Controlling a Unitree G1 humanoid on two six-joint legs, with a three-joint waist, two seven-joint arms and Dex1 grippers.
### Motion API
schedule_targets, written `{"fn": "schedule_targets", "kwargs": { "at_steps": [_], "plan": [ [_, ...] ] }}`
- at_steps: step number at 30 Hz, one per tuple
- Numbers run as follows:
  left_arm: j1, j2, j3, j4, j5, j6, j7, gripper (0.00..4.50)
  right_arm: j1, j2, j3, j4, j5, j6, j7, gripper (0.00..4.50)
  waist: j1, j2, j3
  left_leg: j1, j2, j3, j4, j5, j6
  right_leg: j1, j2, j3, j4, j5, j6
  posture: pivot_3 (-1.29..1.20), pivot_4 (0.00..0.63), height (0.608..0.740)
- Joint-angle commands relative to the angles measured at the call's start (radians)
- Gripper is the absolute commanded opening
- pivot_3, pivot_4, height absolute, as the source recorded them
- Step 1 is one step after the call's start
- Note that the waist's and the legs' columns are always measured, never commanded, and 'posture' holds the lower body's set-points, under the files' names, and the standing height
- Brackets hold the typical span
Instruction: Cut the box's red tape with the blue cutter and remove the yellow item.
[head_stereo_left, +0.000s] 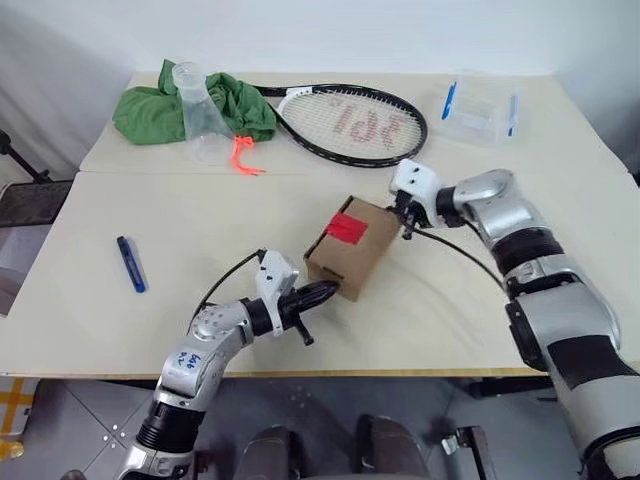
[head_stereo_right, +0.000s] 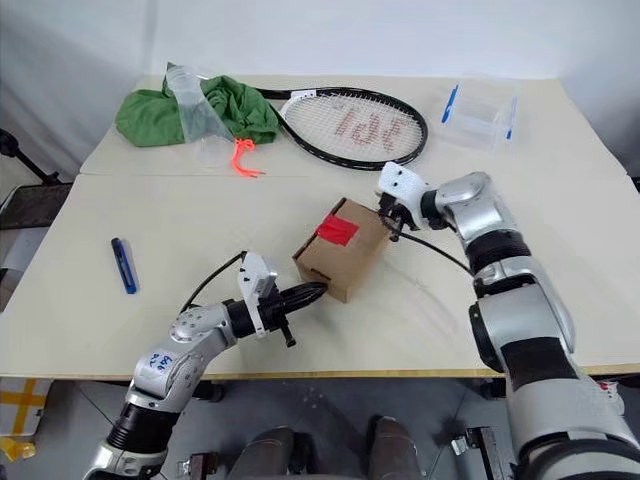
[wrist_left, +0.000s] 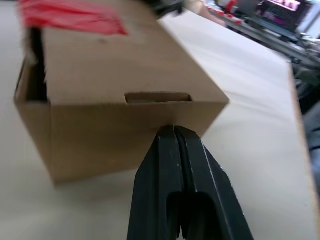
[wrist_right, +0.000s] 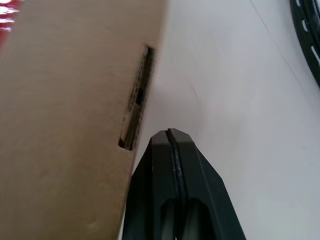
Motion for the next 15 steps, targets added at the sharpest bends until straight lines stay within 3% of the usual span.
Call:
{"fn": "schedule_targets", "kwargs": {
  "at_steps": [1, 9, 15],
  "plan": [
    [-0.034, 0.013, 0.026, 0.026, 0.029, -0.042, 0.007, 0.03, 0.131, -0.064, -0.006, -0.311, 0.07, 0.117, 0.171, 0.0, 0.006, 0.0, 0.0, 0.0, 0.0, -0.001, 0.0, 0.0, 0.0, 0.0, 0.0, 0.0, 0.0, 0.0, 0.0, 0.0, 0.15, 0.74],
    [-0.141, 0.034, 0.014, 0.171, 0.067, -0.108, -0.078, 0.03, 0.475, -0.229, -0.05, -0.946, 0.145, 0.503, 0.181, 0.0, 0.015, 0.001, 0.0, 0.0, 0.0, 0.0, 0.001, 0.0, 0.0, 0.0, 0.0, 0.0, 0.001, 0.0, 0.0, 0.0, 0.15, 0.74],
    [-0.22, 0.011, -0.006, 0.288, 0.085, -0.159, -0.146, 0.03, 0.664, -0.326, -0.111, -1.297, 0.217, 0.737, 0.137, 0.0, 0.04, 0.0, 0.001, -0.001, -0.001, 0.001, 0.002, 0.0, 0.0, 0.0, 0.0, 0.0, 0.0, 0.0, 0.0, 0.0, 0.15, 0.74]
  ]
}}
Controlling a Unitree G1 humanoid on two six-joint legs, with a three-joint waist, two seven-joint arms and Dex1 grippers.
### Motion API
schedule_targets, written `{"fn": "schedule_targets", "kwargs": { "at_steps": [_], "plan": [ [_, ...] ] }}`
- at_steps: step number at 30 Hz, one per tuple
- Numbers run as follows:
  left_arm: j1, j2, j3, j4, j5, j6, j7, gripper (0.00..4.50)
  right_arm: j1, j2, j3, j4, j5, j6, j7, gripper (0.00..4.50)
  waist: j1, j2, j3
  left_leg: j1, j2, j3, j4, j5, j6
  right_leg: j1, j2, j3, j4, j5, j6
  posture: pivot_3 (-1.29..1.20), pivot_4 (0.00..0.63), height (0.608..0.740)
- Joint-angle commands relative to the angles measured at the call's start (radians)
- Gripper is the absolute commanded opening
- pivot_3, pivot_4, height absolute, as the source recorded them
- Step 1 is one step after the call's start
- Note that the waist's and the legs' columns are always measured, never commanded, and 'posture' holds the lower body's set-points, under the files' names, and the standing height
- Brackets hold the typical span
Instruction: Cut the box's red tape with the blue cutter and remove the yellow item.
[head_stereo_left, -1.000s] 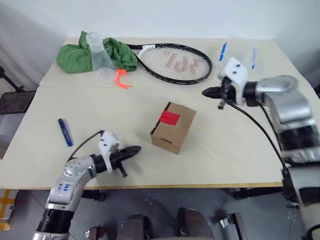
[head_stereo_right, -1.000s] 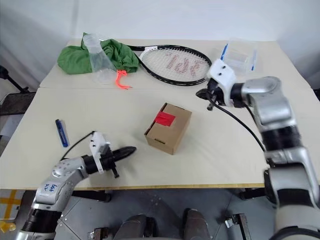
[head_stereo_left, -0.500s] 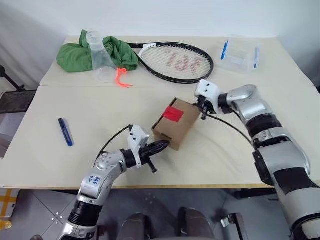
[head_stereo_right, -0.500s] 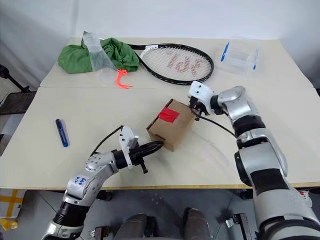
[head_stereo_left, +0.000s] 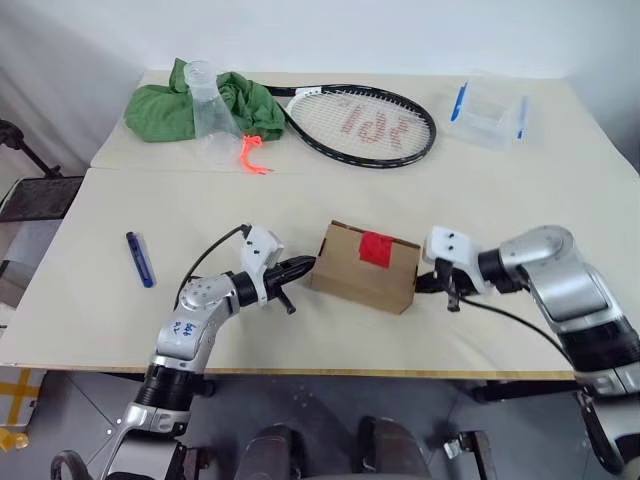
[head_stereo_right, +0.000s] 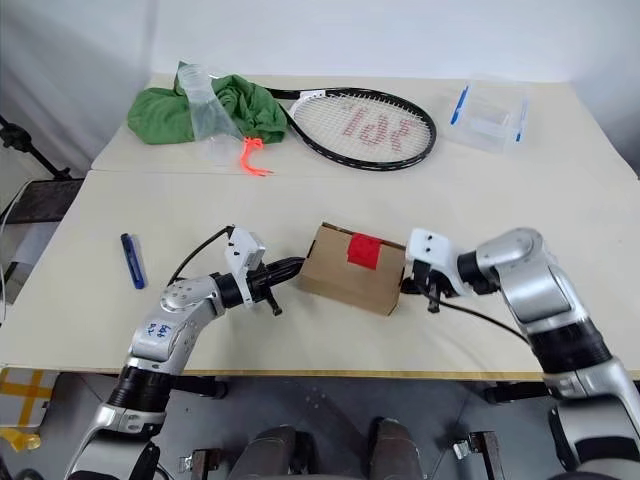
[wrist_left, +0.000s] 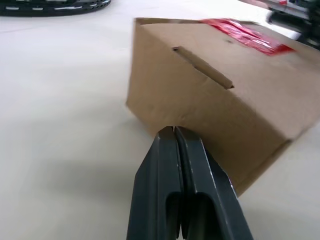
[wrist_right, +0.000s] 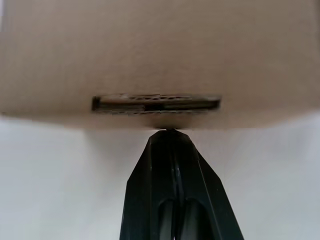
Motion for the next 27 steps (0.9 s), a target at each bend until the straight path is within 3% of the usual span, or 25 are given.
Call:
{"fn": "schedule_targets", "kwargs": {
  "at_steps": [1, 18, 27],
  "plan": [
    [-0.043, -0.031, -0.045, 0.041, 0.006, -0.048, -0.066, 0.03, 0.057, -0.04, -0.072, -0.215, 0.08, 0.122, -0.032, 0.0, 0.008, 0.0, 0.0, 0.0, 0.0, 0.0, 0.0, 0.0, 0.0, 0.0, 0.0, 0.0, 0.0, 0.0, 0.0, 0.0, 0.15, 0.74],
    [-0.196, -0.146, -0.082, 0.343, 0.1, -0.237, -0.147, 0.03, 0.227, -0.154, -0.205, -0.433, 0.203, 0.34, -0.221, 0.0, 0.016, -0.003, 0.002, -0.001, 0.0, 0.001, 0.001, 0.0, 0.0, 0.0, 0.0, -0.001, -0.001, 0.0, 0.0, 0.0, 0.15, 0.74],
    [-0.203, -0.081, -0.006, 0.371, 0.104, -0.26, -0.12, 0.03, 0.379, -0.188, -0.266, -0.352, 0.164, 0.235, -0.329, 0.0, 0.017, -0.004, 0.002, -0.001, 0.0, 0.001, 0.002, 0.0, 0.001, 0.0, 0.0, -0.001, -0.001, 0.0, 0.0, 0.0, 0.15, 0.74]
  ]
}}
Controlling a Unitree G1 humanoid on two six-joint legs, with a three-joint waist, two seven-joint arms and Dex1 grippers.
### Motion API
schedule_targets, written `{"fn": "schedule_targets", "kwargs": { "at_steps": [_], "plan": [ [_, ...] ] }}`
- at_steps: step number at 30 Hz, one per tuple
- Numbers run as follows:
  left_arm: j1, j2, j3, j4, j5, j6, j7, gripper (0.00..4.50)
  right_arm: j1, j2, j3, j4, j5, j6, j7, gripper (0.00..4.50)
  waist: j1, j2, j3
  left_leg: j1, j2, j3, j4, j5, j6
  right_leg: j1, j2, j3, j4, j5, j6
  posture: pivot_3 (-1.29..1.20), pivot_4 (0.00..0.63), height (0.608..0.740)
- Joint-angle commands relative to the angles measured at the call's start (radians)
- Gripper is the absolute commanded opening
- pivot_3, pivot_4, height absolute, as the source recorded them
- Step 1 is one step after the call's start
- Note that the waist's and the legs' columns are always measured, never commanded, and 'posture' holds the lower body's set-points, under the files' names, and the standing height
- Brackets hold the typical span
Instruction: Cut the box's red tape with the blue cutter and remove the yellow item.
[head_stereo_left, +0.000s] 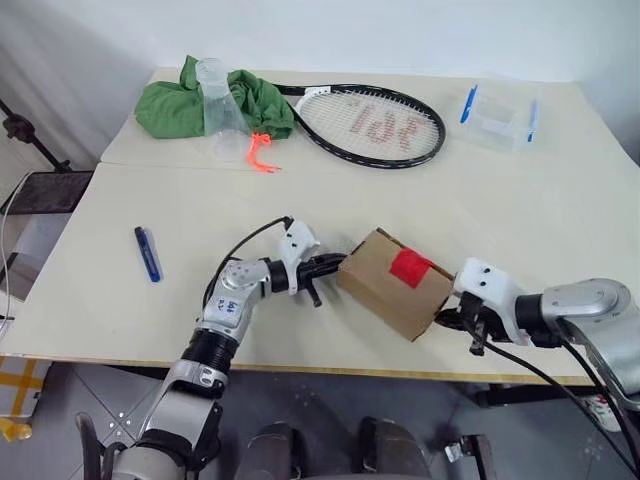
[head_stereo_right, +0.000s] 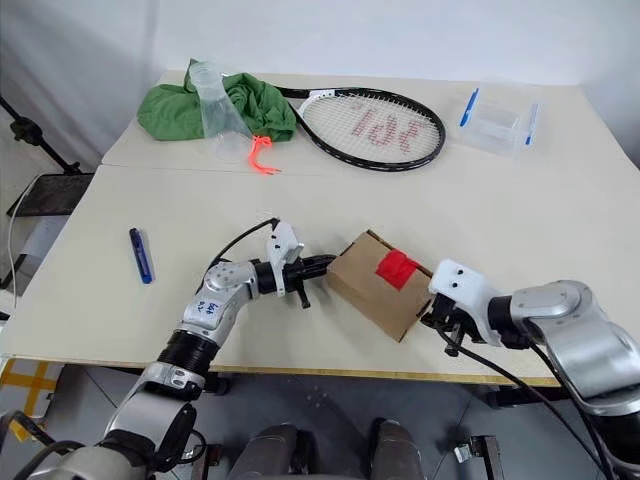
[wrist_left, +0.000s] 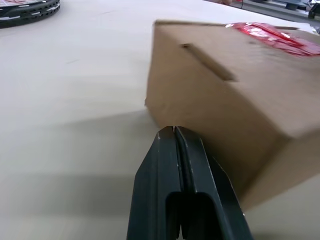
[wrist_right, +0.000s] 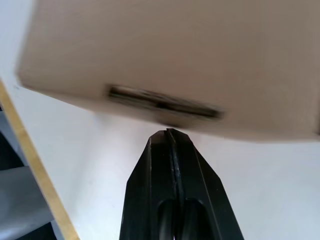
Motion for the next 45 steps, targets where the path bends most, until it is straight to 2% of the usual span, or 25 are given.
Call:
{"fn": "schedule_targets", "kwargs": {
  "at_steps": [1, 7, 9, 12, 16, 22, 23, 26, 30, 33, 37, 40, 45],
  "plan": [
    [0.003, 0.049, 0.048, -0.024, 0.001, -0.016, 0.014, 0.03, 0.07, -0.029, -0.059, 0.053, -0.032, -0.098, -0.046, 0.0, -0.001, 0.0, 0.0, 0.0, 0.0, 0.0, 0.0, 0.0, 0.0, 0.0, 0.0, 0.0, 0.0, 0.0, 0.0, 0.0, 0.15, 0.74],
    [0.034, 0.127, 0.105, -0.128, -0.013, 0.031, 0.054, 0.03, 0.077, -0.063, -0.122, 0.204, -0.072, -0.272, -0.085, 0.0, 0.0, -0.001, 0.001, 0.001, 0.0, 0.001, 0.0, 0.0, 0.0, 0.001, 0.0, 0.001, 0.0, 0.0, 0.0, 0.0, 0.15, 0.74],
    [0.06, 0.16, 0.141, -0.225, -0.024, 0.121, 0.103, 0.41, -0.018, -0.055, -0.169, 0.247, -0.026, -0.28, -0.083, 0.35, -0.002, -0.002, 0.001, 0.001, 0.0, 0.001, 0.0, 0.0, 0.001, 0.001, 0.0, 0.001, 0.0, 0.0, 0.0, 0.0, 0.15, 0.74],
    [0.122, 0.186, 0.191, -0.401, -0.075, 0.223, 0.137, 1.2, -0.143, -0.031, -0.202, 0.279, 0.054, -0.265, -0.057, 1.21, -0.007, -0.002, 0.001, 0.001, 0.001, 0.001, 0.0, 0.001, 0.0, 0.0, 0.0, 0.001, 0.0, 0.0, 0.001, 0.0, 0.15, 0.74],
    [0.278, 0.212, 0.294, -0.732, -0.193, 0.415, 0.217, 2.42, -0.297, -0.004, -0.167, 0.361, 0.126, -0.292, 0.015, 2.56, -0.018, -0.002, 0.001, 0.002, 0.002, -0.001, -0.002, 0.001, 0.0, 0.0, 0.001, 0.001, 0.0, 0.0, 0.001, 0.0, 0.15, 0.74],
    [0.506, 0.269, 0.469, -0.987, -0.314, 0.569, 0.282, 4.16, -0.416, 0.036, -0.08, 0.483, 0.146, -0.363, 0.112, 4.5, -0.012, -0.003, 0.002, 0.001, 0.001, -0.001, -0.002, 0.001, 0.0, 0.001, 0.0, 0.002, 0.0, 0.0, 0.0, 0.0, 0.15, 0.74],
    [0.567, 0.278, 0.528, -1.026, -0.336, 0.585, 0.287, 4.45, -0.441, 0.049, -0.057, 0.517, 0.143, -0.389, 0.139, 4.5, -0.014, -0.003, 0.002, 0.001, 0.001, -0.001, -0.001, 0.001, 0.0, 0.001, 0.0, 0.002, 0.0, 0.0, 0.0, 0.0, 0.15, 0.74],
    [0.703, 0.253, 0.711, -1.126, -0.38, 0.602, 0.367, 4.48, -0.526, 0.095, 0.007, 0.641, 0.114, -0.476, 0.204, 4.5, -0.026, -0.004, 0.002, 0.002, 0.001, 0.0, -0.002, 0.001, 0.0, 0.001, 0.0, 0.002, -0.001, 0.0, 0.0, 0.0, 0.15, 0.74],
    [0.844, 0.149, 0.861, -1.23, -0.397, 0.6, 0.518, 4.48, -0.616, 0.151, 0.047, 0.799, 0.087, -0.578, 0.263, 4.5, -0.026, -0.004, 0.002, 0.002, 0.002, 0.0, -0.002, 0.001, 0.0, 0.002, 0.0, 0.002, -0.002, 0.0, 0.0, 0.0, 0.15, 0.74],
    [0.922, 0.086, 0.899, -1.287, -0.371, 0.636, 0.627, 4.48, -0.662, 0.186, 0.058, 0.896, 0.074, -0.65, 0.302, 4.5, -0.023, -0.004, 0.002, 0.002, 0.001, -0.001, -0.001, 0.001, 0.0, 0.003, -0.001, 0.002, -0.002, 0.0, 0.0, 0.0, 0.15, 0.74],
    [0.981, 0.049, 0.882, -1.347, -0.359, 0.649, 0.699, 4.48, -0.706, 0.21, 0.077, 0.973, 0.042, -0.712, 0.333, 4.5, -0.02, -0.004, 0.002, 0.002, 0.001, -0.002, -0.001, 0.001, 0.0, 0.003, -0.001, 0.003, -0.002, 0.0, 0.0, 0.0, 0.15, 0.74],
    [0.942, 0.011, 0.882, -1.35, -0.373, 0.694, 0.807, 4.48, -0.74, 0.238, 0.082, 1.014, 0.03, -0.728, 0.345, 4.5, -0.026, -0.004, 0.002, 0.002, 0.001, -0.002, -0.001, 0.001, 0.0, 0.003, -0.001, 0.004, -0.002, 0.0, 0.0, 0.0, 0.15, 0.74],
    [0.756, 0.05, 0.846, -1.262, -0.359, 0.918, 0.968, 4.48, -0.758, 0.272, 0.083, 1.043, 0.008, -0.749, 0.35, 4.5, -0.026, -0.004, 0.002, 0.002, 0.002, -0.002, -0.001, 0.001, -0.001, 0.003, 0.0, 0.004, 0.0, 0.0, -0.001, 0.0, 0.15, 0.74]
  ]
}}
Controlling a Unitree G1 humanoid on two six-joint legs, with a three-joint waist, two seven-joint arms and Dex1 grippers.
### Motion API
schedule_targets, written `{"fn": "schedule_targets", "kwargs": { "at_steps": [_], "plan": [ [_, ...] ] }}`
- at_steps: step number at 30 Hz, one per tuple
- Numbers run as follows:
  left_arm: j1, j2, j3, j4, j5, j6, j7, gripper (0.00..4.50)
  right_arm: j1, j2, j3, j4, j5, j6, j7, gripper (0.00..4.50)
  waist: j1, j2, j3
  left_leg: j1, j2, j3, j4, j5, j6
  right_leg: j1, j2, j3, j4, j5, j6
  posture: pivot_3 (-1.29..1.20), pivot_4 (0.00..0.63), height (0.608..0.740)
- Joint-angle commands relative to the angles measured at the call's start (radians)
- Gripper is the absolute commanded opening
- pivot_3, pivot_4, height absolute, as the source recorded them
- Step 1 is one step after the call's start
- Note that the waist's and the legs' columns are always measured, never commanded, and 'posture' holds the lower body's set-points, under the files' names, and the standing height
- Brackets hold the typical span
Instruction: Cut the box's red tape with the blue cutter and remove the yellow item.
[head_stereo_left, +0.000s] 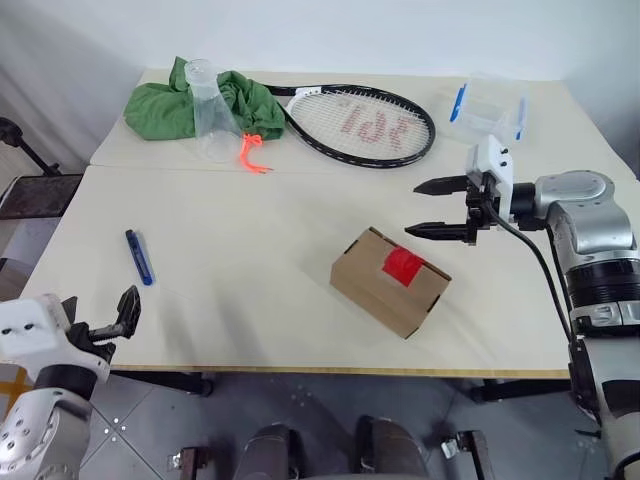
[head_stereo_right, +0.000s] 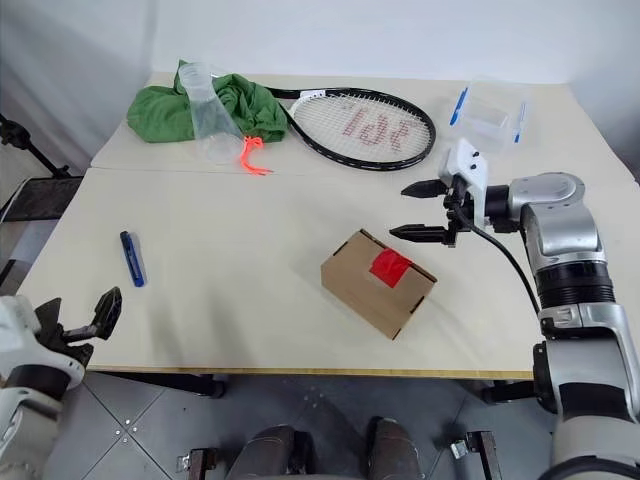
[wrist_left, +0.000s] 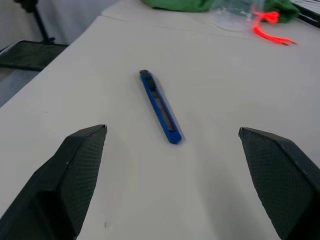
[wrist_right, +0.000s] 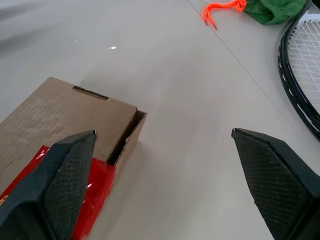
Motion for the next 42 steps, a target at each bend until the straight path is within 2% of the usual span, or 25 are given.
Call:
{"fn": "schedule_targets", "kwargs": {
  "at_steps": [1, 4, 9, 18, 19, 22, 24, 27, 29, 31, 35, 38, 42],
  "plan": [
    [-0.114, 0.033, -0.009, 0.057, 0.008, 0.149, 0.11, 4.48, -0.025, 0.008, -0.008, -0.009, -0.004, -0.018, 0.009, 4.5, -0.001, 0.0, 0.0, 0.0, 0.0, 0.0, 0.0, 0.0, 0.0, 0.0, 0.0, 0.0, 0.001, 0.0, 0.0, 0.0, 0.15, 0.74],
    [-0.241, 0.067, -0.024, 0.157, 0.036, 0.274, 0.164, 4.48, -0.013, 0.01, -0.016, -0.029, -0.003, -0.009, 0.013, 4.5, -0.001, 0.0, 0.0, 0.0, -0.001, 0.0, 0.0, 0.0, 0.0, -0.001, 0.0, -0.001, 0.001, 0.0, 0.0, 0.0, 0.15, 0.74],
    [-0.39, 0.085, -0.075, 0.316, 0.082, 0.317, 0.184, 4.48, 0.006, 0.004, -0.024, -0.055, 0.0, 0.0, 0.01, 4.5, -0.002, 0.0, 0.0, 0.0, -0.001, 0.001, -0.001, 0.0, 0.0, -0.001, 0.0, -0.001, 0.002, 0.0, 0.0, 0.0, 0.15, 0.74],
    [-0.495, 0.13, -0.176, 0.506, 0.17, 0.387, 0.169, 4.48, 0.051, -0.01, -0.039, -0.123, 0.004, 0.038, -0.01, 4.5, 0.0, 0.001, 0.0, 0.001, -0.001, 0.001, -0.001, 0.001, -0.002, -0.002, 0.001, -0.001, 0.003, 0.0, 0.0, 0.0, 0.15, 0.74],
    [-0.501, 0.127, -0.168, 0.526, 0.185, 0.391, 0.182, 4.12, 0.053, -0.011, -0.04, -0.128, 0.005, 0.041, -0.011, 4.5, 0.0, 0.001, 0.0, 0.001, -0.001, 0.001, -0.001, 0.001, -0.002, -0.002, 0.0, -0.001, 0.003, 0.0, 0.0, 0.0, 0.15, 0.74],
    [-0.506, 0.127, -0.169, 0.557, 0.202, 0.388, 0.167, 3.4, 0.062, -0.015, -0.044, -0.145, 0.008, 0.051, -0.016, 4.5, 0.001, 0.001, -0.001, 0.002, -0.001, 0.001, -0.001, 0.002, -0.003, -0.002, 0.001, 0.0, 0.004, 0.0, 0.0, 0.0, 0.15, 0.74],
    [-0.503, 0.15, -0.201, 0.56, 0.219, 0.401, 0.151, 3.4, 0.065, -0.017, -0.046, -0.152, 0.009, 0.055, -0.018, 4.5, 0.0, 0.001, -0.001, 0.003, -0.001, 0.001, -0.001, 0.003, -0.004, -0.002, 0.001, 0.0, 0.005, 0.0, 0.0, 0.0, 0.15, 0.74],
    [-0.52, 0.141, -0.188, 0.576, 0.234, 0.413, 0.153, 2.79, 0.068, -0.022, -0.048, -0.158, 0.011, 0.059, -0.019, 4.5, 0.0, 0.002, -0.001, 0.003, -0.001, 0.001, -0.001, 0.003, -0.004, -0.002, 0.0, 0.001, 0.006, 0.0, -0.001, 0.0, 0.15, 0.74],
    [-0.527, 0.134, -0.177, 0.582, 0.239, 0.411, 0.151, 2.23, 0.071, -0.026, -0.049, -0.163, 0.013, 0.061, -0.02, 4.5, -0.001, 0.002, -0.001, 0.004, -0.001, 0.002, -0.001, 0.003, -0.004, -0.002, 0.0, 0.001, 0.006, 0.0, -0.001, 0.0, 0.15, 0.74],
    [-0.527, 0.134, -0.176, 0.58, 0.247, 0.417, 0.15, 2.23, 0.075, -0.029, -0.05, -0.168, 0.014, 0.062, -0.02, 4.5, -0.002, 0.002, -0.001, 0.004, 0.0, 0.002, -0.002, 0.004, -0.005, -0.002, 0.0, 0.001, 0.007, 0.0, -0.001, 0.0, 0.15, 0.74],
    [-0.528, 0.135, -0.173, 0.584, 0.265, 0.413, 0.148, 1.38, 0.074, -0.029, -0.048, -0.168, 0.011, 0.064, -0.025, 4.5, -0.003, 0.002, -0.001, 0.004, 0.0, 0.002, -0.002, 0.004, -0.005, -0.002, 0.0, 0.002, 0.007, 0.0, -0.001, 0.0, 0.15, 0.74],
    [-0.526, 0.137, -0.172, 0.584, 0.272, 0.414, 0.14, 1.38, 0.073, -0.029, -0.046, -0.166, 0.008, 0.065, -0.027, 4.5, -0.003, 0.002, -0.002, 0.004, 0.0, 0.002, -0.002, 0.004, -0.005, -0.002, 0.001, 0.002, 0.007, -0.001, -0.001, 0.0, 0.15, 0.74],
    [-0.524, 0.135, -0.161, 0.582, 0.28, 0.411, 0.14, 0.5, 0.071, -0.031, -0.045, -0.165, 0.007, 0.066, -0.027, 4.5, -0.003, 0.003, -0.002, 0.004, 0.0, 0.002, -0.002, 0.004, -0.005, -0.002, 0.001, 0.002, 0.007, -0.001, -0.001, 0.0, 0.15, 0.74]
  ]
}}
